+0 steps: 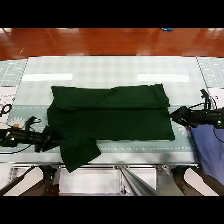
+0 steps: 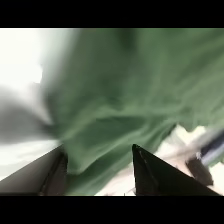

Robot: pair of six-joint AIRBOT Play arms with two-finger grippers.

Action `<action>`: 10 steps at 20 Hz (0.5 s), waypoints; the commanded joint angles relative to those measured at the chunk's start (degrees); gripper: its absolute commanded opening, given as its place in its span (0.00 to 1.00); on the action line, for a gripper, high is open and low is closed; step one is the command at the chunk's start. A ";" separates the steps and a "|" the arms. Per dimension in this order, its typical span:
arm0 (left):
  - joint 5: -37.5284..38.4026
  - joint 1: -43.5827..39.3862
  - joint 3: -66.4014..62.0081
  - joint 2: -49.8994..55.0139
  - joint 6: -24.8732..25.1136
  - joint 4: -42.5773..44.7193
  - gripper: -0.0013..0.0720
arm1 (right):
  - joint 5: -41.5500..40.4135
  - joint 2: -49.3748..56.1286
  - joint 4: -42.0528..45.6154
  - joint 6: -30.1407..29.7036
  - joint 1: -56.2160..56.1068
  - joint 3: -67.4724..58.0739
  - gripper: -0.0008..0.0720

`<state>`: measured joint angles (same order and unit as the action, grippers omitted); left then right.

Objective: Fold the shirts.

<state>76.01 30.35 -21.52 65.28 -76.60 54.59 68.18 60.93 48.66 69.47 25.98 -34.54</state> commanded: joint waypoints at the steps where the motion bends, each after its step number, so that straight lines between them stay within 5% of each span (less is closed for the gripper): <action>1: -3.82 -7.23 0.26 4.50 0.52 0.85 0.71 | -1.25 -0.09 -0.07 -0.11 -0.07 0.11 0.57; 2: -5.27 -8.39 0.20 4.98 0.57 0.85 0.50 | -1.33 -0.09 0.74 -0.11 -0.07 -0.13 0.57; 3: -5.92 -8.59 0.20 4.96 1.01 0.70 0.06 | -0.33 -0.09 3.17 0.07 -0.07 -0.81 0.57; 10: -7.98 -8.59 0.22 4.66 2.86 -0.63 0.05 | 11.04 1.64 30.32 12.22 1.84 -1.27 0.57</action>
<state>72.95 22.13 -21.34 69.78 -74.43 54.33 74.61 61.52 68.38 77.45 27.53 -35.75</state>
